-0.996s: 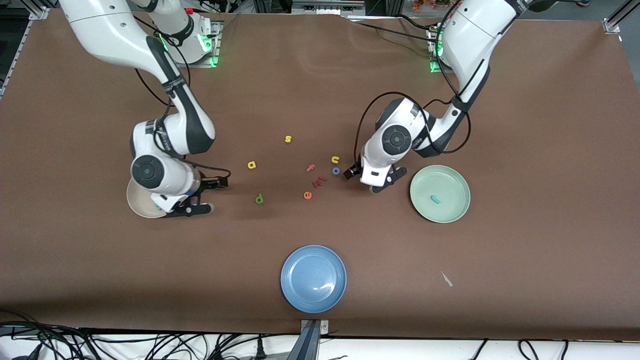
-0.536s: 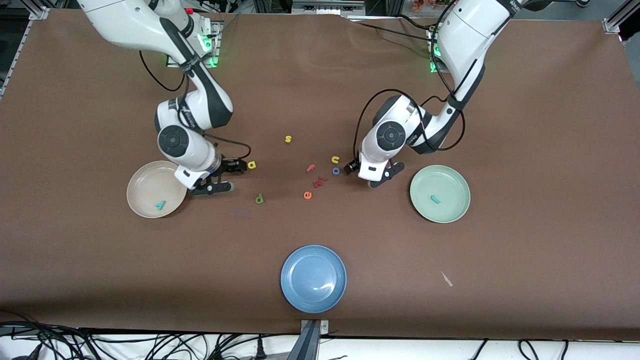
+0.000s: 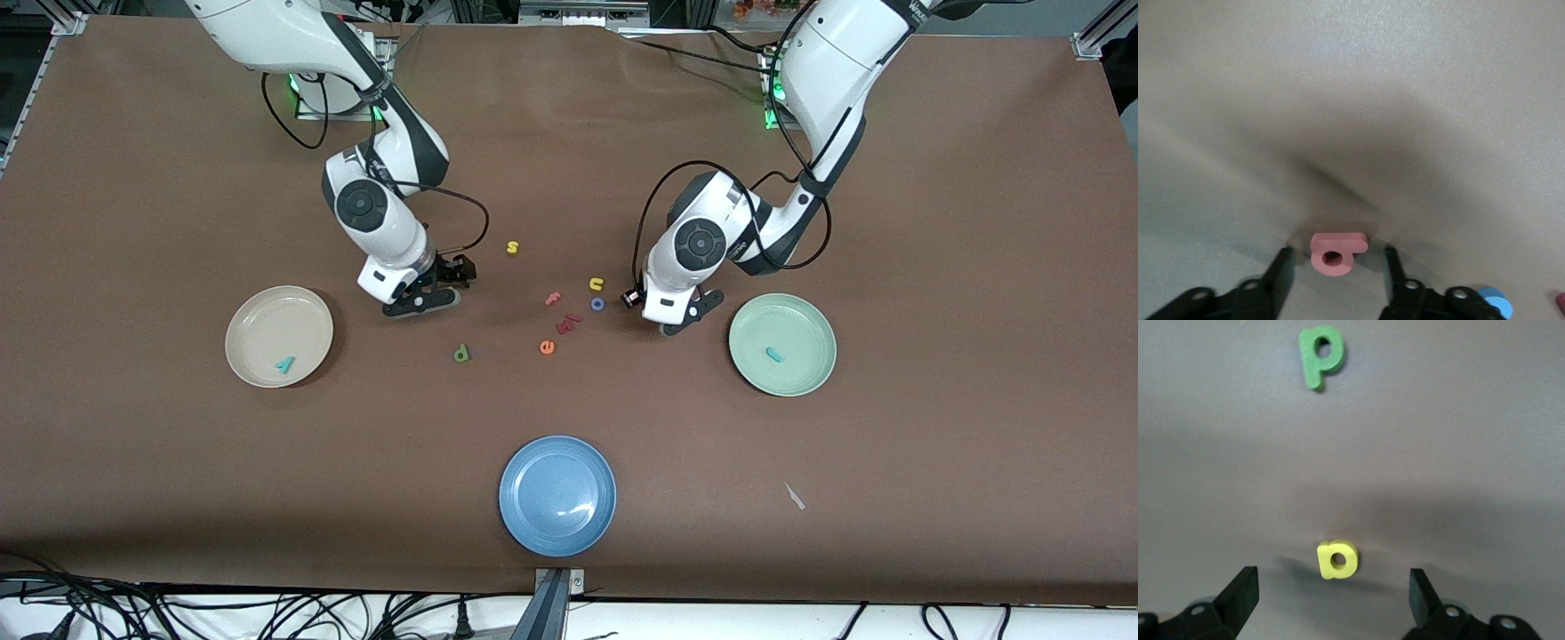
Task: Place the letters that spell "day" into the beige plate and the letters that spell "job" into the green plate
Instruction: 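Grasp the yellow d with the right gripper while the left gripper grasps the red 6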
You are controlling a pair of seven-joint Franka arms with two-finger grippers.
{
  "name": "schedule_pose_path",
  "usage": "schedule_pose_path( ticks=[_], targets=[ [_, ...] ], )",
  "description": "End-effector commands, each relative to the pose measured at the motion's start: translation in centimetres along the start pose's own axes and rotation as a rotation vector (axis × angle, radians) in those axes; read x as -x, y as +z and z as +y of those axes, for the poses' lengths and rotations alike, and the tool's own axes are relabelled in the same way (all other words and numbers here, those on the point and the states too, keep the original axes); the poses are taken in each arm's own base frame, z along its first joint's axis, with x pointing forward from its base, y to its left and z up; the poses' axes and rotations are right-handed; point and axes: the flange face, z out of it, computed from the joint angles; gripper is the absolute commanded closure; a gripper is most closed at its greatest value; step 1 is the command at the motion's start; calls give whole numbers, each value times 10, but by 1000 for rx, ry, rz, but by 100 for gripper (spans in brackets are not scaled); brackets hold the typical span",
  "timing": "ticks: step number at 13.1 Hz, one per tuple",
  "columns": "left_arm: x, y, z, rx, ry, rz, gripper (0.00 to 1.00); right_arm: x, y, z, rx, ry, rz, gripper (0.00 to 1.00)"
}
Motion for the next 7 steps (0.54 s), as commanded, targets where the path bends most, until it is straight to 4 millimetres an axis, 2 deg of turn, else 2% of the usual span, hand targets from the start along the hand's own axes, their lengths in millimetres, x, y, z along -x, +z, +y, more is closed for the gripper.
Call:
schedule_pose_path(
  ticks=[1, 3, 4, 7],
  targets=[
    [-2, -3, -6, -9, -1, 27, 48, 7, 4, -1, 44, -76, 15, 1],
    [-5, -5, -7, -6, -4, 33, 51, 7, 10, 1, 64, -108, 11, 2],
    [-6, -4, -7, -8, -5, 32, 57, 8, 13, 0, 64, -111, 7, 4],
    [-7, -8, -5, -1, -6, 36, 56, 7, 18, -1, 75, -134, 4, 8]
  ],
)
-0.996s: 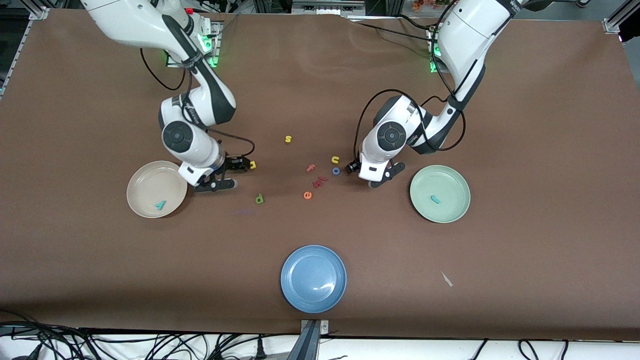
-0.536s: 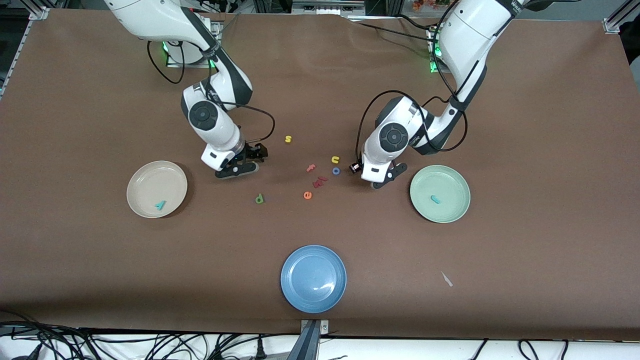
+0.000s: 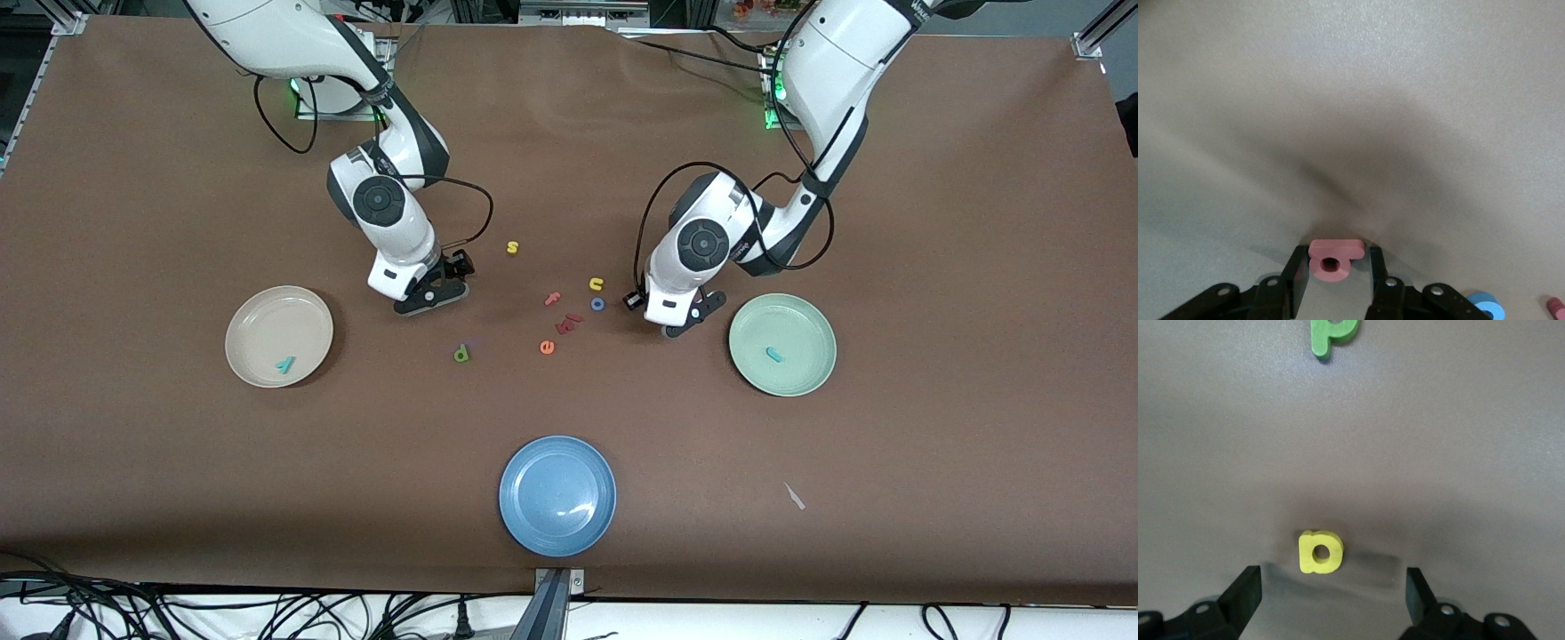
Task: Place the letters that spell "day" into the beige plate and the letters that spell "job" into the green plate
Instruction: 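Grasp the yellow d with the right gripper while the left gripper grasps the red 6, then drop the d on the white plate while the left gripper drops the 6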
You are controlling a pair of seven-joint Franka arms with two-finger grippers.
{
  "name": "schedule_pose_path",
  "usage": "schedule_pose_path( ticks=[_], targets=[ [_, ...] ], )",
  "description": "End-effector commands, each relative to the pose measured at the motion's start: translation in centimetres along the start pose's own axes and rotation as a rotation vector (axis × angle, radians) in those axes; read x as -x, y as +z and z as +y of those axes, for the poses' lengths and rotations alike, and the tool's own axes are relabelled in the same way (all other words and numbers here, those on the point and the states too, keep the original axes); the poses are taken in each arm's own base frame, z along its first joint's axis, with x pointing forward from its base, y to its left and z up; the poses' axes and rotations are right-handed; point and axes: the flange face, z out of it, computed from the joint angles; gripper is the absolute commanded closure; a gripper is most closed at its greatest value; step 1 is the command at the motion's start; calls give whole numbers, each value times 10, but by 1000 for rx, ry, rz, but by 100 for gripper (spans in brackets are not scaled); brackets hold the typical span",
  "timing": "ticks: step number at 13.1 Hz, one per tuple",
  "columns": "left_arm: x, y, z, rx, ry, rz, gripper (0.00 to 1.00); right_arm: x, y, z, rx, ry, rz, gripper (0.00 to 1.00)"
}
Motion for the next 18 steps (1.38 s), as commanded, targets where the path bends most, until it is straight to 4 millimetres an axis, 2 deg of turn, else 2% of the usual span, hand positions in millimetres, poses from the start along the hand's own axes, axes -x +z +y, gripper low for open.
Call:
schedule_pose_path(
  ticks=[1, 4, 5, 7, 8, 10, 13, 14, 16, 17, 18],
  targets=[
    [-3, -5, -4, -5, 2, 33, 55, -1, 3, -1, 10, -22, 15, 12],
    [-4, -4, -5, -18, 28, 56, 57, -5, 2, -3, 8, -17, 21, 23],
    [-4, -4, -5, -18, 28, 56, 63, -7, 3, -3, 7, -17, 23, 23],
    [-4, -5, -5, -16, 27, 56, 85, -10, 5, -3, 5, -14, 23, 28],
    [-3, -5, -4, -16, 29, 56, 92, -12, 3, -4, 5, -15, 27, 29],
    [-4, -12, -4, -15, 29, 61, 94, -12, 6, -5, 3, -10, 24, 30],
    [-18, -53, -14, -55, 32, 73, 94, -15, 6, -6, 2, -5, 27, 37],
    [-26, -69, -20, -85, 66, 87, 93, -15, 6, -7, 3, -8, 26, 45],
    [-54, -99, -39, -123, 129, 91, 93, -15, 6, -8, 3, -8, 26, 55],
    [-74, -110, -52, -134, 171, 78, 93, -15, 6, -9, 2, -8, 26, 62],
    [-98, -119, -67, -137, 209, 66, 93, -15, 6, -9, 2, -5, 26, 63]
  ],
)
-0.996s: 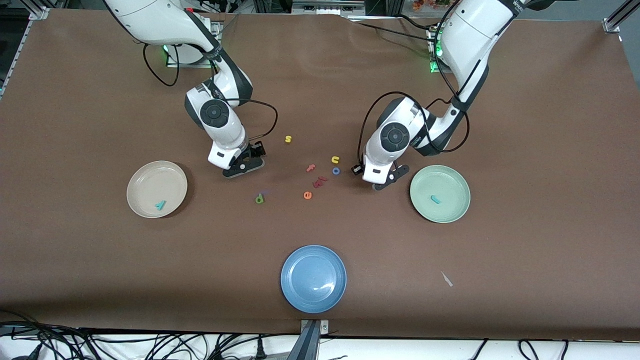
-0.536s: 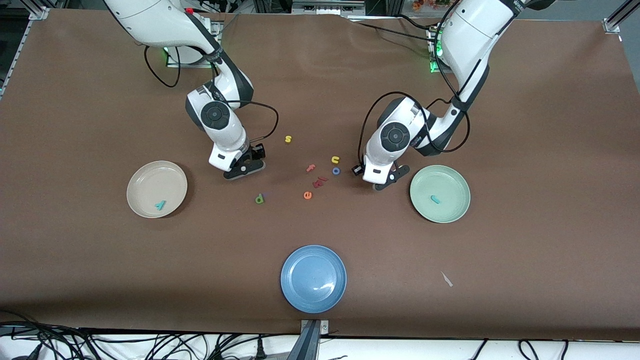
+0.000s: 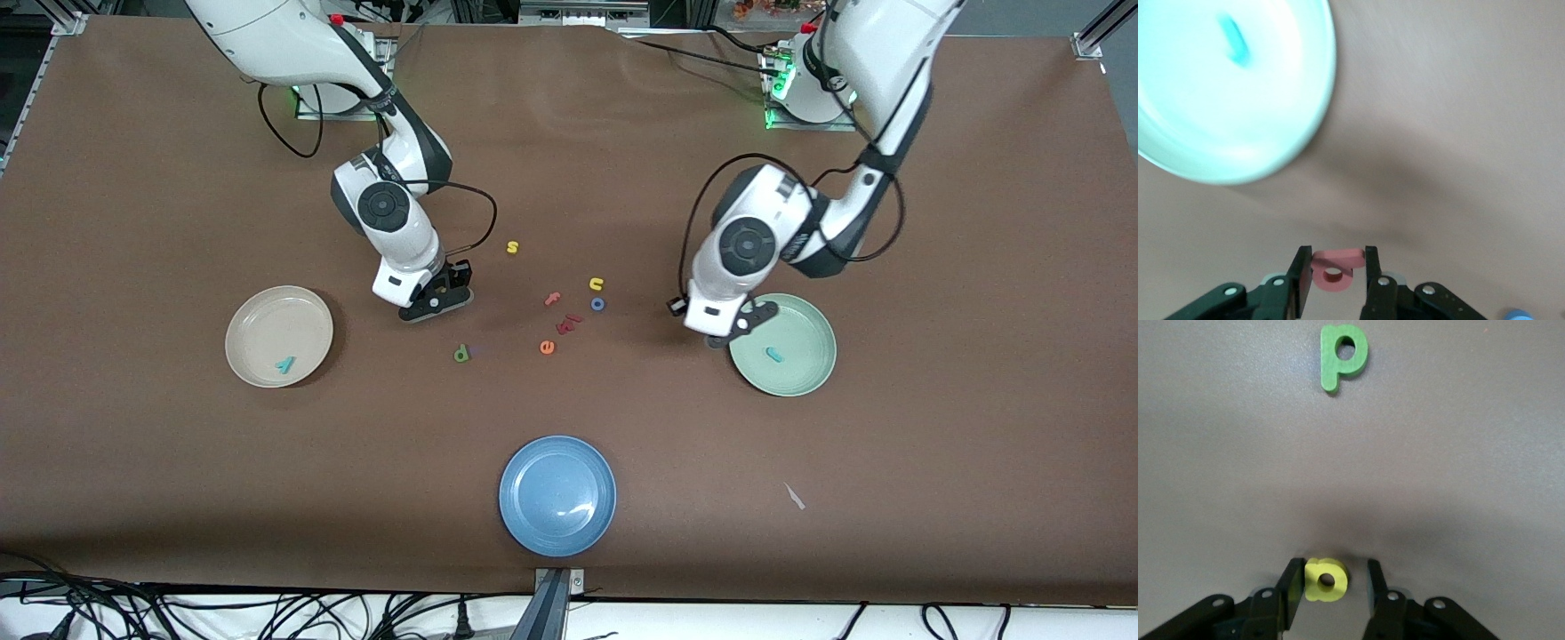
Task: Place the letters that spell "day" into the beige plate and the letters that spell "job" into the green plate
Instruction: 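Drop the d on the white plate while the left gripper drops the 6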
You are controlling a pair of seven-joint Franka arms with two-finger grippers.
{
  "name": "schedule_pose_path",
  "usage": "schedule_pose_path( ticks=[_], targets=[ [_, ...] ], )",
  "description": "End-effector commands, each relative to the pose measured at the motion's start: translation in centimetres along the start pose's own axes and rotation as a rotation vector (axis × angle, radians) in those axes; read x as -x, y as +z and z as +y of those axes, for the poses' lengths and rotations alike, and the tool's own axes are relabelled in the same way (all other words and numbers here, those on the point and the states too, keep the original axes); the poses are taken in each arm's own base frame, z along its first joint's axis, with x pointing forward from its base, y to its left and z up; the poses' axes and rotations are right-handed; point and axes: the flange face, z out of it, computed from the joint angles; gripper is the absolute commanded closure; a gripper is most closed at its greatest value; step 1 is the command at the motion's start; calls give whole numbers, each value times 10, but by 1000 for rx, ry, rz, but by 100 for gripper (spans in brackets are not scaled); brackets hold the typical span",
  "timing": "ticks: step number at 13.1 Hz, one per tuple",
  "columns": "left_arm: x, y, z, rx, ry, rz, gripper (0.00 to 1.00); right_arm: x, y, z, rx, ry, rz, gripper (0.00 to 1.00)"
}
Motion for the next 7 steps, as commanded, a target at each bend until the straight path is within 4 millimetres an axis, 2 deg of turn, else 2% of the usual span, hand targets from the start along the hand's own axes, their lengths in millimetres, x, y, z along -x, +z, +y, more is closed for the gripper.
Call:
schedule_pose_path(
  ticks=[1, 3, 4, 5, 7],
  targets=[
    [-51, -16, -51, -16, 123, -11, 93, -1, 6, -6, 5, 4, 3, 67],
    [-87, -13, -88, -6, 176, -31, 92, -2, 5, -7, 5, 22, 5, 72],
    [-102, -2, -101, -1, 192, -47, 92, -2, 5, -8, 6, 21, 3, 73],
    [-112, 22, -109, -1, 206, -80, 91, -4, 2, -7, 6, 23, 8, 76],
    [-120, 54, -108, 23, 205, -84, 91, -18, -14, 0, 22, 41, -20, 84]
  ],
)
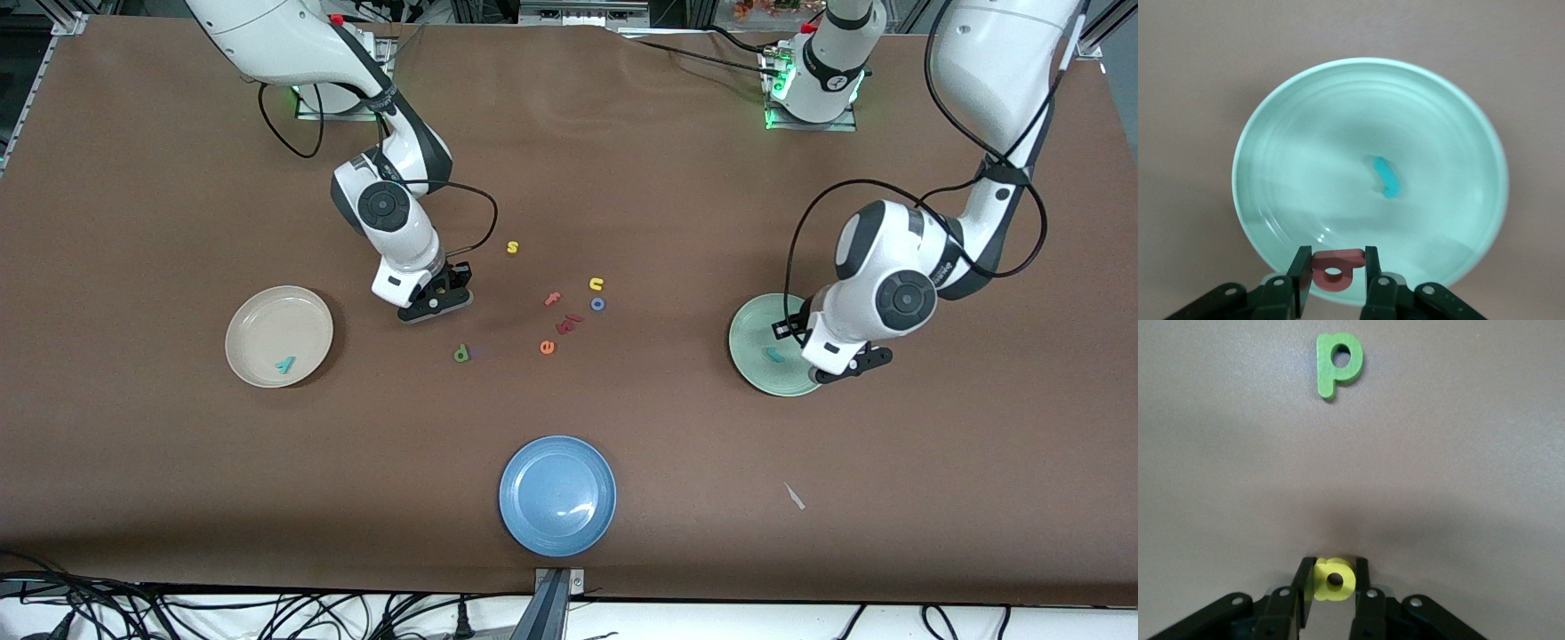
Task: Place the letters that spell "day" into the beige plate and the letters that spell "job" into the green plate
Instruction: 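Drop the d on the white plate while the left gripper drops the 6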
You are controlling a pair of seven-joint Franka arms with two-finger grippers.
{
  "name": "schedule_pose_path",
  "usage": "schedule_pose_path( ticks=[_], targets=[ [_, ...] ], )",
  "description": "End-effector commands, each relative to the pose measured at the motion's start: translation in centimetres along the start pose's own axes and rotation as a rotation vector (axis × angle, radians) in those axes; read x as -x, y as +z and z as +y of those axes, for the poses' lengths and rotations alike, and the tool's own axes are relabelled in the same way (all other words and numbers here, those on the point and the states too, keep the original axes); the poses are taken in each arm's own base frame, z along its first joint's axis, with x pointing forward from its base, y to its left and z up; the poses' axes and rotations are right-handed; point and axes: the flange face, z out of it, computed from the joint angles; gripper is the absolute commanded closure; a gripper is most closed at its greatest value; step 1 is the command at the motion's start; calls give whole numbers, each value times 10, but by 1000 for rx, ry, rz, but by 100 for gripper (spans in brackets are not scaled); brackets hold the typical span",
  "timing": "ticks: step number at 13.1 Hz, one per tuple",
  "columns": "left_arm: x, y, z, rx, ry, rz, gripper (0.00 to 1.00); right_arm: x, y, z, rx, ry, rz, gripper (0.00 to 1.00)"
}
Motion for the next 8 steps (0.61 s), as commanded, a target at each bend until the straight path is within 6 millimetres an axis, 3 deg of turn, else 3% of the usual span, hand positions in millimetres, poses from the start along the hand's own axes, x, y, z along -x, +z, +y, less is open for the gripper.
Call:
schedule_pose_path(
  ticks=[1, 2, 3, 4, 6, 8],
  targets=[
    [-8, 37, 10, 13, 40, -8, 90, -24, -25, 5, 34, 35, -42, 85],
    [-7, 40, 10, 12, 38, -11, 85, -33, -41, 18, 59, 70, -68, 86],
    [-7, 40, 10, 13, 38, -11, 59, -38, -53, 31, 79, 94, -85, 87],
    [-7, 41, 9, 14, 33, -16, 1, -41, -63, 45, 91, 118, -87, 87],
    [-4, 35, 7, 10, 27, -27, 0, -42, -81, 75, 118, 171, -90, 88],
    [10, 2, 15, -3, 29, -27, 0, -39, -90, 125, 150, 227, -104, 88]
  ],
)
